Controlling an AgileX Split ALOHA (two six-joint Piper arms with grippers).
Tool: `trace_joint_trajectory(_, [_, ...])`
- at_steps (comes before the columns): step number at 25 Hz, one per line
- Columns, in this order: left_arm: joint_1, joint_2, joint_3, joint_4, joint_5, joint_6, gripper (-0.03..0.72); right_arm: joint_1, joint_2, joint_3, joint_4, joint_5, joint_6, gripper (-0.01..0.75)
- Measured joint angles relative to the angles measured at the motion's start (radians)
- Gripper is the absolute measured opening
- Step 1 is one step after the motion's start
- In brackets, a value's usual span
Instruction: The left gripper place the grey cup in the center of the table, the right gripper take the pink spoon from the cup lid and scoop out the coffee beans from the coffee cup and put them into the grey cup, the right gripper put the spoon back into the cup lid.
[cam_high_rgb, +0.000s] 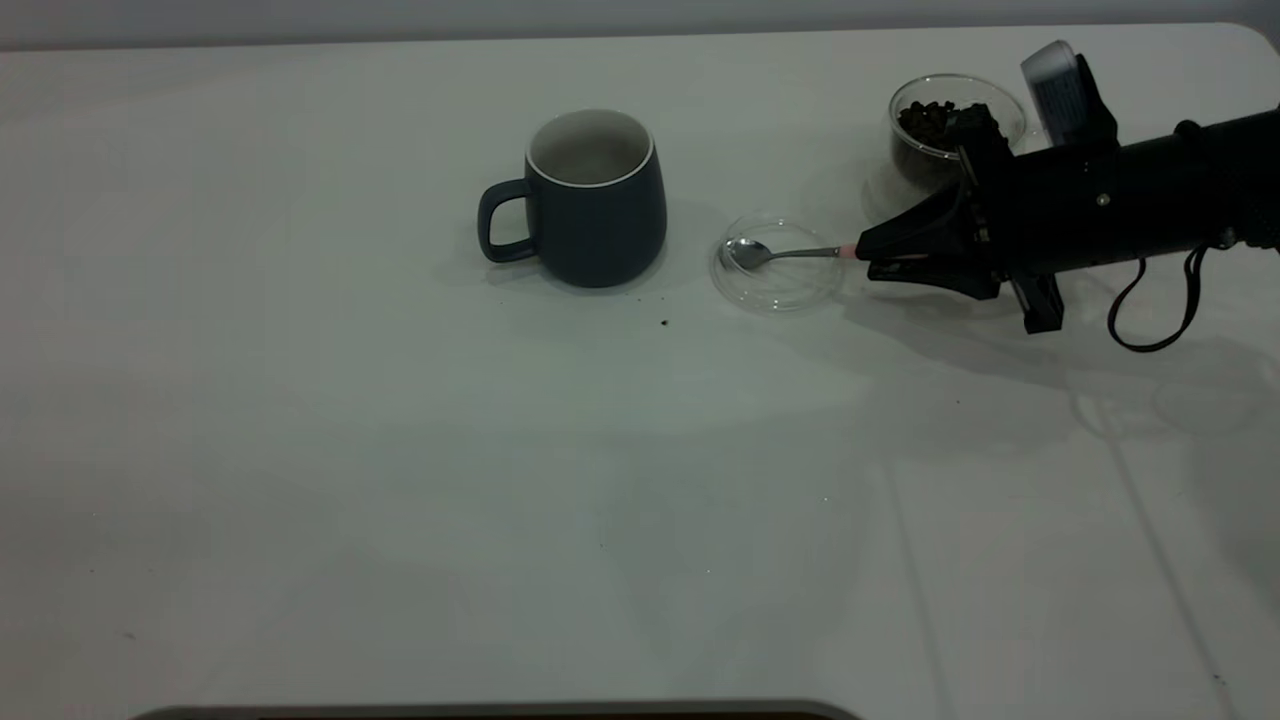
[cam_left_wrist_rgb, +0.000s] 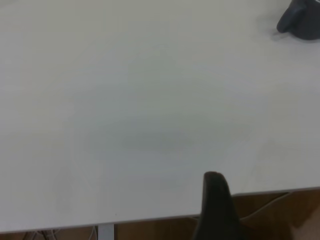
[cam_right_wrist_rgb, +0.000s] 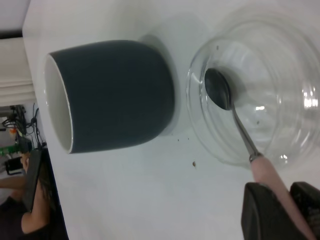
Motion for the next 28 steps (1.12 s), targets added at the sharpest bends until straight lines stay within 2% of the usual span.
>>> trace_joint_trajectory(4, [0.0,0.0,0.0,0.0,0.0,-0.003,0.567,0.0,0.001,-0.001,0.0,-0.013,-0.006,0.163])
trace_joint_trajectory(10, [0.0,0.0,0.0,0.0,0.0,-0.002,0.567,0.0,0.003,-0.001,-0.002,-0.035,-0.023,0.451])
trace_joint_trajectory(14, [0.0,0.0,0.0,0.0,0.0,-0.002,0.567,-0.007,0.003,-0.001,-0.012,-0.035,-0.024,0.585])
trace_joint_trajectory(18, [0.0,0.0,0.0,0.0,0.0,-0.002,0.567,-0.057,-0.025,-0.001,-0.117,-0.062,0.005,0.597])
trace_joint_trajectory(21, [0.0,0.0,0.0,0.0,0.0,-0.002,0.567,-0.102,-0.123,0.0,-0.323,-0.122,0.13,0.59])
trace_joint_trajectory(24, [0.0,0.0,0.0,0.0,0.0,-0.002,0.567,-0.125,-0.262,0.0,-0.602,-0.17,0.362,0.59])
trace_joint_trajectory(28, [0.0,0.0,0.0,0.0,0.0,-0.002,0.567,-0.112,-0.487,0.002,-1.002,-0.157,0.681,0.589])
